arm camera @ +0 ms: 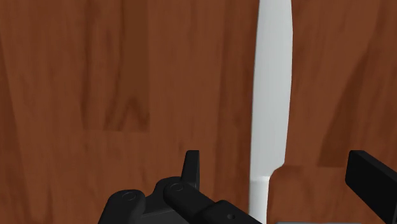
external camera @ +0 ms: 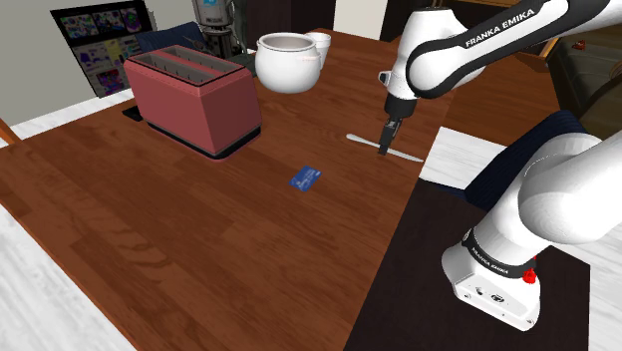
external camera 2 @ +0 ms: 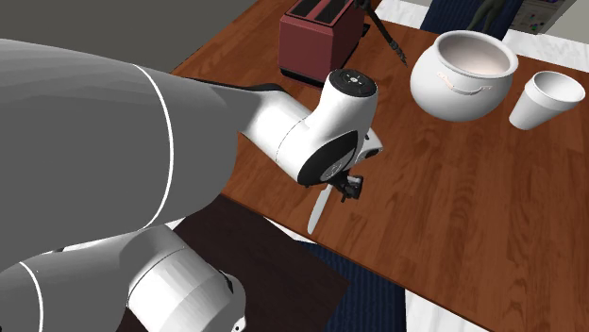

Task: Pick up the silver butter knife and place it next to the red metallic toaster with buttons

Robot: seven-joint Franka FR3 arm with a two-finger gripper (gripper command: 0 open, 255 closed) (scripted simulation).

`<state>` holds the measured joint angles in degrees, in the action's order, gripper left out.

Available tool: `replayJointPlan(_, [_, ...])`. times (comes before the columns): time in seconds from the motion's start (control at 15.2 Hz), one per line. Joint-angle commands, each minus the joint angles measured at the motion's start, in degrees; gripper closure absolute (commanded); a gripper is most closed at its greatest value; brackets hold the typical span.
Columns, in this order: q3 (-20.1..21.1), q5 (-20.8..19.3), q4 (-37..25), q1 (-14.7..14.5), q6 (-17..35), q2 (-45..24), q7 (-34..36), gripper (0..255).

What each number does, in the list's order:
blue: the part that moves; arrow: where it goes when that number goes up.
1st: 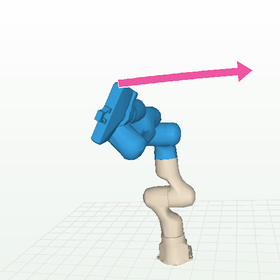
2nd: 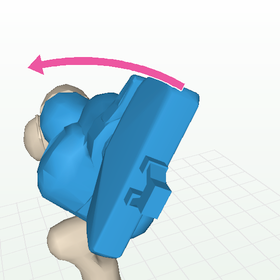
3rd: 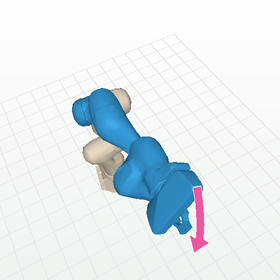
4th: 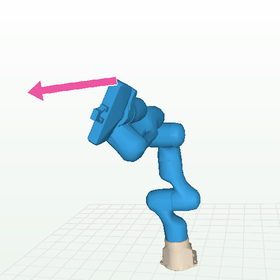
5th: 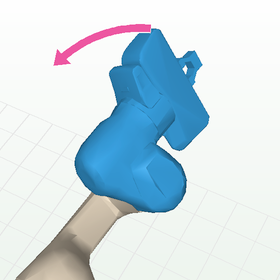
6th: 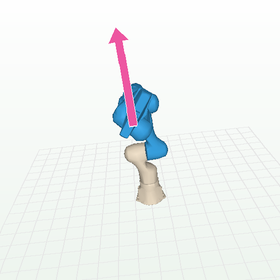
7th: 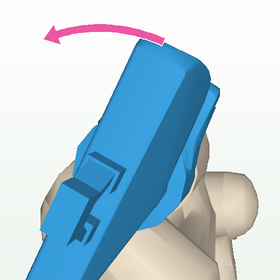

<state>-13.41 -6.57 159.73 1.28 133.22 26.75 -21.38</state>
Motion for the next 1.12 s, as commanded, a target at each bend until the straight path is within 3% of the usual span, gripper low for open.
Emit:
replayJointPlan(0.0, [0.0,0.0,0.0,0.0,0.0,0.0,0.0,255])
replayJointPlan(0.59, [0.0,0.0,0.0,0.0,0.0,0.0,0.0,255])
replayJointPlan(1.06, [0.8,0.1,-2.9,0.2,-7.0,4.1,0.3,255])
